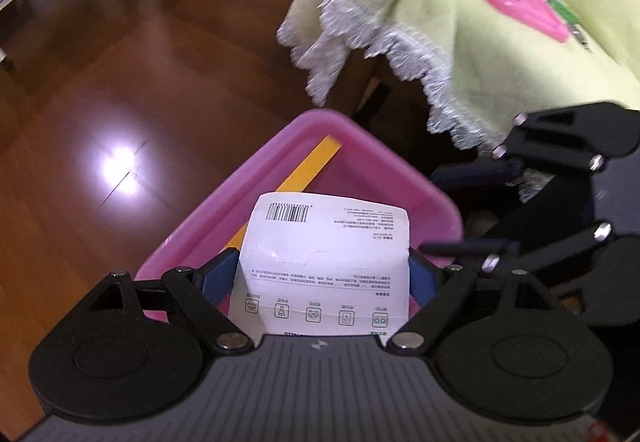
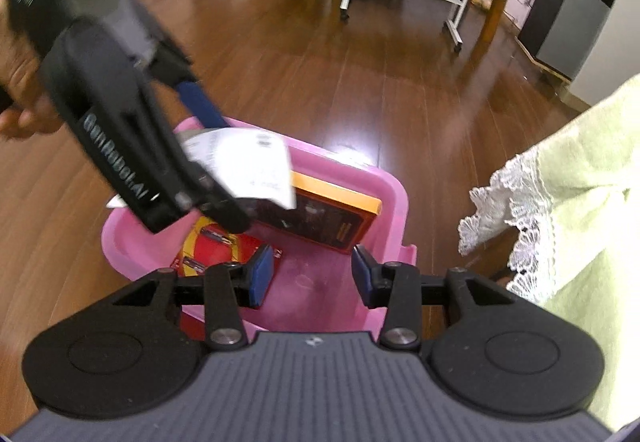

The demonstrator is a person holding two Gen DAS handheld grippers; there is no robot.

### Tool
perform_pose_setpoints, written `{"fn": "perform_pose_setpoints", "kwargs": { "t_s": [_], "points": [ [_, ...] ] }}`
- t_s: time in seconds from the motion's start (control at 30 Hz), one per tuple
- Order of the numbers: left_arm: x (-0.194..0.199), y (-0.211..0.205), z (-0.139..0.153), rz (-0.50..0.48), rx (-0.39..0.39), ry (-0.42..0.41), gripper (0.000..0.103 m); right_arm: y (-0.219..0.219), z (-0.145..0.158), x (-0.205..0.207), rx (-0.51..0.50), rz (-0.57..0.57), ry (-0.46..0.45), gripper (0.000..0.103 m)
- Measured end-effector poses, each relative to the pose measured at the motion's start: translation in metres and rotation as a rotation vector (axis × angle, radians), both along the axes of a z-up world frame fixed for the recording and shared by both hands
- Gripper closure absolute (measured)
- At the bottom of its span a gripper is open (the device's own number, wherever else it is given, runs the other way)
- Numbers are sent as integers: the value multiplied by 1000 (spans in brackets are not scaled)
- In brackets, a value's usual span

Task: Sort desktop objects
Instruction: 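Lower the receipt card into the pink tub and open the left tool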

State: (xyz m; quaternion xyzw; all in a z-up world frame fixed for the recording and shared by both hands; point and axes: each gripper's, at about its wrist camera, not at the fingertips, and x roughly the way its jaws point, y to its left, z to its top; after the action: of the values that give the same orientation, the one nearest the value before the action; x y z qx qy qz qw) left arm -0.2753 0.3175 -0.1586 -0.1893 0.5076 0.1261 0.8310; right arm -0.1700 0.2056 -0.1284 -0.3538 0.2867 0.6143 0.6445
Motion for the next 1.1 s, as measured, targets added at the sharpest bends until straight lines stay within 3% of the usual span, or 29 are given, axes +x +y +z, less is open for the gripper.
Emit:
{"fn": "perform_pose_setpoints", "kwargs": {
  "t_s": [0.27, 0.47, 0.7, 1.1],
  "points": [
    [-5, -1, -35, 167, -67, 33, 18, -3, 4, 25, 48, -115, 55, 65],
    [7, 1, -54, 267, -101, 27, 18, -2, -1, 28, 34, -113, 57, 65],
    [11, 3, -58, 369, -117, 14, 18, -1, -6, 36, -6, -152, 67, 64],
    [0, -4, -56, 589, -185, -48, 18, -5, -2, 41, 12, -183, 88, 62]
  ]
}}
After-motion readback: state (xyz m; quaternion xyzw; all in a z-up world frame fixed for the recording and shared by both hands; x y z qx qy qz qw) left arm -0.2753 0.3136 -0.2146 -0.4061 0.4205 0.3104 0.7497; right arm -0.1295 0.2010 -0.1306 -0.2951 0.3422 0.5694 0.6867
